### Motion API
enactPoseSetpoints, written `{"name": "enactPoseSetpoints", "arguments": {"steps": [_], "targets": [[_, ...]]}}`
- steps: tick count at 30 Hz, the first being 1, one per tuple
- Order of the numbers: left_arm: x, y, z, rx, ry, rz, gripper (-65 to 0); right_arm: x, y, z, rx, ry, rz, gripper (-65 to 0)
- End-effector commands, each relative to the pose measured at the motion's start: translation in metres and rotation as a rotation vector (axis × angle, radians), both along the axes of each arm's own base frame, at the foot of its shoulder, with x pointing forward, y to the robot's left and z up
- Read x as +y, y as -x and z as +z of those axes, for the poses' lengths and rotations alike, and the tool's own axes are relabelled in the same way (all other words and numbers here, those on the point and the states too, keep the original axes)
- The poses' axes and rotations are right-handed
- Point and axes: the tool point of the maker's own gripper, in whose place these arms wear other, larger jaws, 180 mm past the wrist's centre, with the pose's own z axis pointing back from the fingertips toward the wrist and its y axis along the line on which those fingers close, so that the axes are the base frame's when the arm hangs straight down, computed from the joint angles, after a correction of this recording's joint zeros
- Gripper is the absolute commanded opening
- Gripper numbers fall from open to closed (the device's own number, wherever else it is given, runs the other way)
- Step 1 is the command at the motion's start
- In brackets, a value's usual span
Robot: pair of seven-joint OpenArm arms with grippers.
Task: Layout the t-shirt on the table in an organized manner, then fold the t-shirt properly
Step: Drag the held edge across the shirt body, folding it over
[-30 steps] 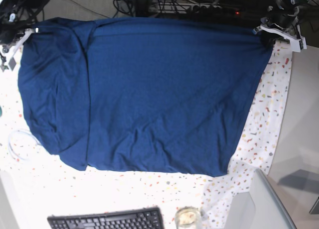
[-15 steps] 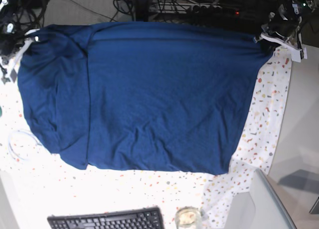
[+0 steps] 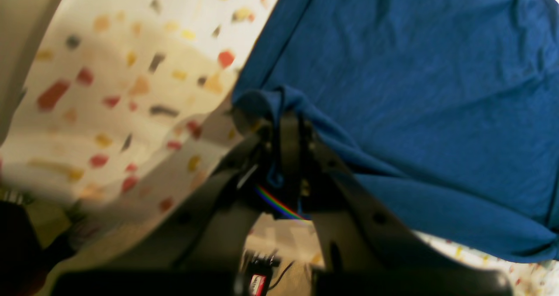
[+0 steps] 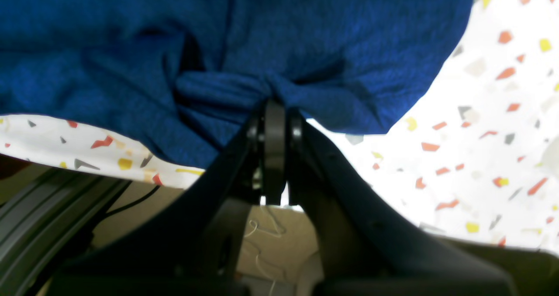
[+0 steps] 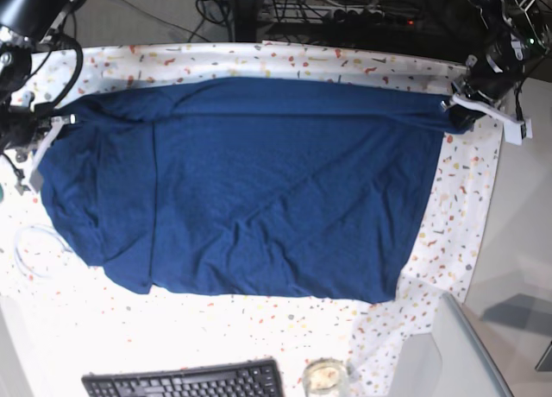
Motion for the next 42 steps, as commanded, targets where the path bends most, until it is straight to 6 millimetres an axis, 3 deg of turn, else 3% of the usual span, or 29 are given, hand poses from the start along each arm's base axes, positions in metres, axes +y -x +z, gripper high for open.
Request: {"name": "enactPoseSetpoints", "arguments": {"steps": [1,7,15,25,29,35,42], "targets": [[0.007,-0.009,0.008,-0.03,-0.011,0.017,-65.0,-0.005,-0.014,0.007,-0.04,0.01,0.0,-65.0],[0.01,-0.028,-0.001,-0.031,0.04,0.055,-65.0,-0.005,-0.037,-0.004,-0.04,-0.037,-0.026,-65.0],[0.013,-0.047,-0.007,-0.042,0.077,0.072,-65.0,-0.019,-0.057,-0.001,-0.049,-0.047,-0.047,-65.0],[0.014,-0.073,-0.007,-0.06,0.099,0.075,-65.0,-0.003,-0.084,-0.013,-0.054,-0.101,-0.007,-65.0],[0.004,-0.085,-0.012,-0.016,0.021,0.009,-65.0,-0.009,-0.09,-0.012,-0.061,-0.102,-0.021,-65.0],[0.0,-0.104,-0.003,-0.039,-0.004,-0.001,-65.0,-0.022,-0.095,-0.01,-0.075,-0.094,-0.041,-65.0],[-0.005,-0.111,-0.023,-0.003,0.056,0.015,-65.0,-0.032,-0.099,-0.011,-0.085,-0.096,-0.063,-65.0]]}}
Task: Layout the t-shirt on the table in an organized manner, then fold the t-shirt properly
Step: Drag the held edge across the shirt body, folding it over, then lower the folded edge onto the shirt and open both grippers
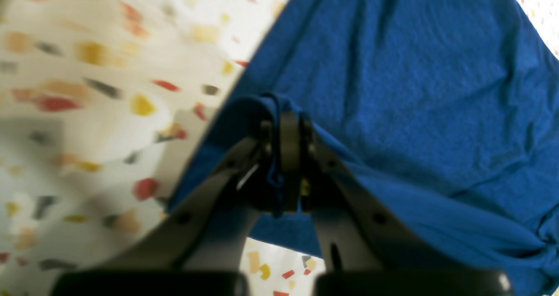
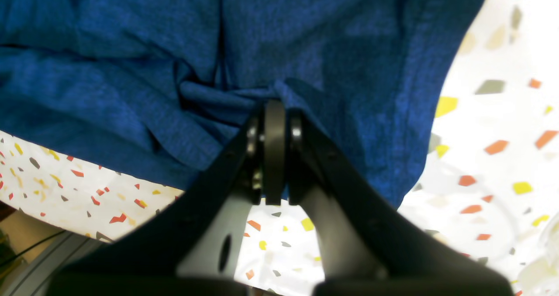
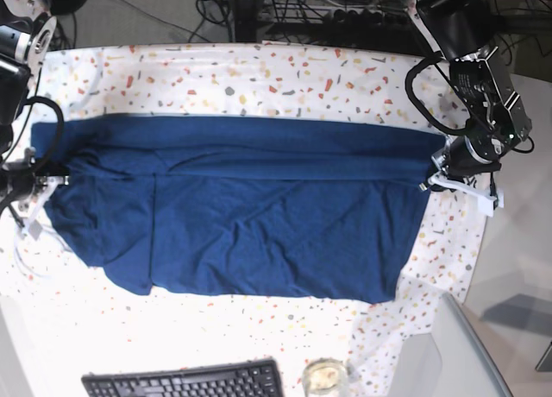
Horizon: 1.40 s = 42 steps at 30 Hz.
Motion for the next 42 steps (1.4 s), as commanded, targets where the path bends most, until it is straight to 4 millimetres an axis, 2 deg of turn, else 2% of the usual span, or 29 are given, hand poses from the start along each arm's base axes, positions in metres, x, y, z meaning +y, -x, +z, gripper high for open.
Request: {"name": "enactPoseSetpoints", "arguments": {"steps": [1,10,21,28,42], "targets": [[0.009,-0.011,0.013,-0.054,-0.025,0.013,-65.0,-0.012,-0.016,0.015,-0.059,0.019,-0.014,-65.0],[0.01,-0.008,0.001,-0.05,-0.012,0.032,-65.0,-0.012,-0.024,0.02,-0.082,0.019,-0.014,-65.0],[0.01,-0.021,0.009,-0.079,-0.011,0.034,-65.0,0.005,-0.034,0.018,-0.093,0.037,0.068,-65.0],[0.011,-0.02,0.009,-0.079,-0.011,0.036,-65.0,-0.001,-0.032,0.005,-0.076,0.006,0.027,-65.0],[0.011,-0.029,0.015,-0.098,-0.01,0.037,-65.0,-0.003,-0.037,0.008,-0.098,0.007,0.02,-65.0]]}}
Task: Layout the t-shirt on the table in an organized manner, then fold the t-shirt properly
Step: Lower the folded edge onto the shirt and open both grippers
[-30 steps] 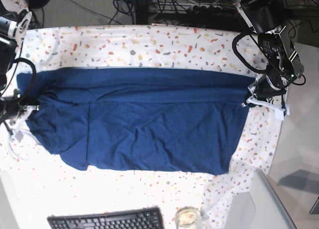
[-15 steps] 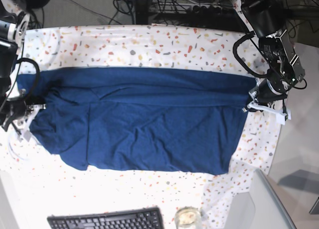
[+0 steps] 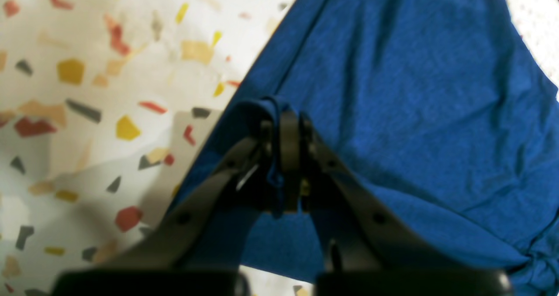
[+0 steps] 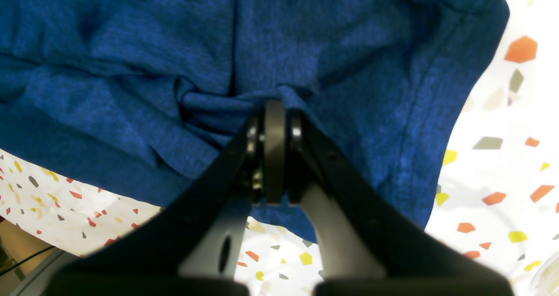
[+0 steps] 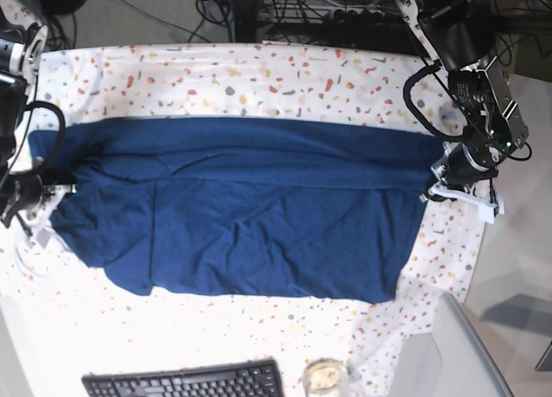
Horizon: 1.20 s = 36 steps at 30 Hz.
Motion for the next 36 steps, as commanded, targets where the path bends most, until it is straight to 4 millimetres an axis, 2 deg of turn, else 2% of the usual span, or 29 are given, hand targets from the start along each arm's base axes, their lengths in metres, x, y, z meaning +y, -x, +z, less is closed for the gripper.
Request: {"name": "enactPoseSetpoints", "arguments": {"steps": [1,5,13,15,17,20,22,24,28,29,31,34,36], "targets": [[0.007,-0.011,0.014,-0.049,-0.015,0.008,-65.0,-0.01,-0.017,0.016,-0.053,0.016,-0.011,-65.0],[0.015,-0.008,0.011,-0.024,-0.009,0.074,-65.0,-0.01,-0.017,0.016,-0.053,0.016,-0.011,-65.0],[0.019,-0.014,0.016,-0.068,-0.028,0.096,-65.0,-0.01,-0.017,0.015,-0.053,0.015,-0.01,-64.8],[0.018,-0.013,0.012,-0.068,-0.027,0.101,-65.0,-0.01,-0.017,0.015,-0.053,0.015,-0.01,-63.6],[0.017,-0.011,0.007,-0.057,-0.019,0.101,-65.0,-0.01,-0.017,0.015,-0.052,0.015,-0.01,-57.6],[0.015,-0.011,0.006,-0.055,-0.011,0.101,-65.0,-0.01,-0.017,0.016,-0.054,0.015,-0.011,-41.6],[0.015,-0.012,0.008,-0.059,-0.012,0.101,-65.0,-0.011,-0.017,0.016,-0.056,0.015,-0.014,-33.6],[0.015,-0.013,0.008,-0.062,-0.011,0.1,-65.0,-0.012,-0.017,0.017,-0.058,0.016,-0.018,-30.0],[0.015,-0.014,0.01,-0.066,-0.013,0.1,-65.0,-0.012,-0.019,0.018,-0.065,0.015,-0.019,-30.2],[0.015,-0.014,0.01,-0.066,-0.013,0.1,-62.2,-0.012,-0.019,0.019,-0.068,0.015,-0.016,-30.2],[0.015,-0.014,0.01,-0.066,-0.013,0.1,-47.1,-0.013,-0.027,0.027,-0.119,0.029,-0.012,-30.2],[0.015,-0.021,0.016,-0.084,-0.011,0.101,-26.2,-0.015,-0.027,0.036,-0.175,0.058,0.002,-30.2],[0.015,-0.023,0.017,-0.088,-0.011,0.101,-17.3,-0.014,-0.028,0.043,-0.206,0.081,0.02,-30.2]]}}
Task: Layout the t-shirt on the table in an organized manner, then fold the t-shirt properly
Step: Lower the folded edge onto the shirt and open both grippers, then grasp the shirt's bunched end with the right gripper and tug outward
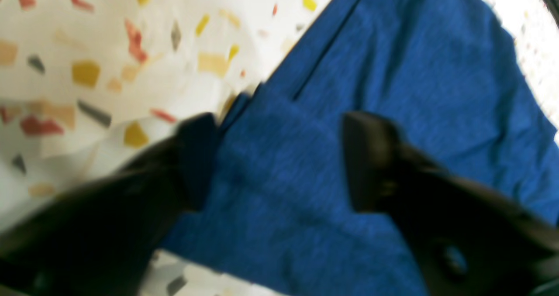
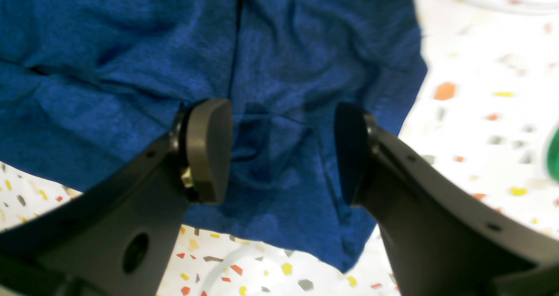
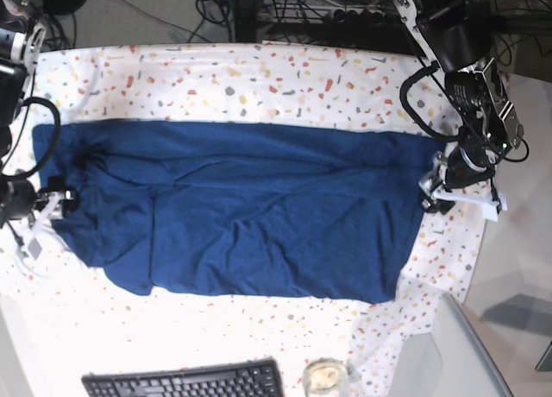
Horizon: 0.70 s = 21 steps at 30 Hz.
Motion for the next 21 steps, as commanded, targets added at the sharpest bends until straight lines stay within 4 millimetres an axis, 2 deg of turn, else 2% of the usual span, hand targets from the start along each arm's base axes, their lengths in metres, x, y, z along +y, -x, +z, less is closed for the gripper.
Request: {"name": "enactPoseSetpoints", "arguments": {"steps": [1,4,8,10,15,16,18,21], "targets": [[0.006,-0.014,0.018,-0.06,-0.02,0.005,-14.3,-0.007,-0.012,0.018,-0.062,0.023,0.004,-30.2],[0.006,-0.026,0.028,-0.088,-0.018,0.005,-9.2,-0.005,-0.009,0.028,-0.106,0.056,0.03,-30.2],[-0.002,-0.036,0.035,-0.121,0.0,0.005,-9.2,0.0,0.001,0.042,-0.157,0.106,0.073,-30.2],[-0.001,-0.037,0.045,-0.146,-0.019,0.003,-9.2,0.013,0.01,0.049,-0.192,0.124,0.107,-30.2],[0.007,0.007,0.029,-0.086,-0.071,0.001,-9.9,0.057,0.036,0.061,-0.268,0.112,0.174,-29.7],[0.011,0.024,0.02,-0.053,-0.08,0.007,-12.0,0.065,0.039,0.061,-0.291,0.096,0.176,-29.6],[0.022,0.051,0.009,-0.012,-0.091,0.027,-23.5,0.074,0.044,0.059,-0.323,0.068,0.177,-29.6],[0.03,0.082,0.0,0.011,-0.104,-0.003,-54.3,0.091,0.048,0.049,-0.32,0.103,0.256,-27.5]]}}
